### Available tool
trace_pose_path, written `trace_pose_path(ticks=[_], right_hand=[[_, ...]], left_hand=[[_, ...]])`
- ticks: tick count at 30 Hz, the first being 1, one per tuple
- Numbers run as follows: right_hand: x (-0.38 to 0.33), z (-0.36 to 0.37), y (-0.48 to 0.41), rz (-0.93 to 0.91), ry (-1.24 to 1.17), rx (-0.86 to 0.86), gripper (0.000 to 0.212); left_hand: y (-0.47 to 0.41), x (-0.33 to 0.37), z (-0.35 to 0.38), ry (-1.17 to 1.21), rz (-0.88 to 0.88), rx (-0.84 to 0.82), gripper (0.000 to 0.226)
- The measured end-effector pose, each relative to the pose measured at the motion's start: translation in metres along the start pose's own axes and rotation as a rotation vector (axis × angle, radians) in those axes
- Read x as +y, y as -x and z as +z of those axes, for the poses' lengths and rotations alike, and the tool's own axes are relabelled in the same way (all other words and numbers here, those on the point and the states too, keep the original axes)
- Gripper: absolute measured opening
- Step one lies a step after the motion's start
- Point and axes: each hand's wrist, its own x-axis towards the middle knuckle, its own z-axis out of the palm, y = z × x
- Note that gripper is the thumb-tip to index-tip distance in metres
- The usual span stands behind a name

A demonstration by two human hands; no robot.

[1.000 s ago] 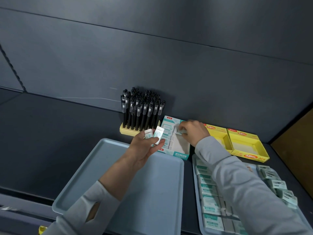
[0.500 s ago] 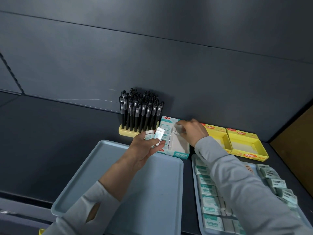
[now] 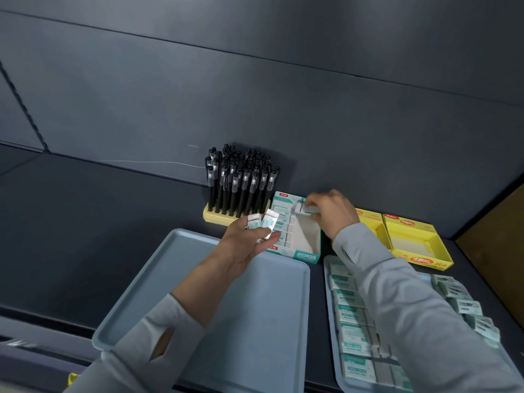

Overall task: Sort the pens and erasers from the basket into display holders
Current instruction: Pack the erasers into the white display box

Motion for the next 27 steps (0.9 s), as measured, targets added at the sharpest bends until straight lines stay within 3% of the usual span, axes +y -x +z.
trace_pose_path(ticks=[4, 11, 18, 20, 22, 24, 25, 27], right_hand=[[0.001, 0.006, -0.003, -0.041, 0.134, -0.065, 0.029], [-0.005, 0.028, 0.003, -0.016, 0.064, 0.099, 0.025], [-0.004, 0.019, -0.002, -0.124, 0.267, -0.076, 0.032], [-0.009, 0.012, 0.001, -0.048, -0.055, -0.044, 0.03], [-0.019, -0.002, 0.008, 0.039, -0.665, -0.062, 0.021], [-0.034, -0.015, 0.017, 0.103, -1.157, -0.246, 0.021], [-0.039, -0.017, 0.021, 0.104, -1.256, -0.324, 0.023], [-0.04, -0.016, 0.024, 0.073, -1.264, -0.323, 0.022]], left_hand=[[0.0, 0.0, 0.001, -0.012, 0.0, 0.0, 0.032], [0.0, 0.0, 0.001, -0.031, 0.002, 0.0, 0.032], [0.0, -0.001, 0.0, -0.052, 0.014, 0.007, 0.033], [0.001, -0.001, 0.001, -0.048, 0.024, 0.022, 0.035], [0.001, -0.001, 0.003, -0.042, 0.043, 0.039, 0.036], [0.002, -0.001, 0.006, -0.051, 0.06, 0.039, 0.035], [0.002, -0.001, 0.008, -0.065, 0.068, 0.028, 0.035], [0.004, -0.001, 0.012, -0.073, 0.082, 0.016, 0.034]])
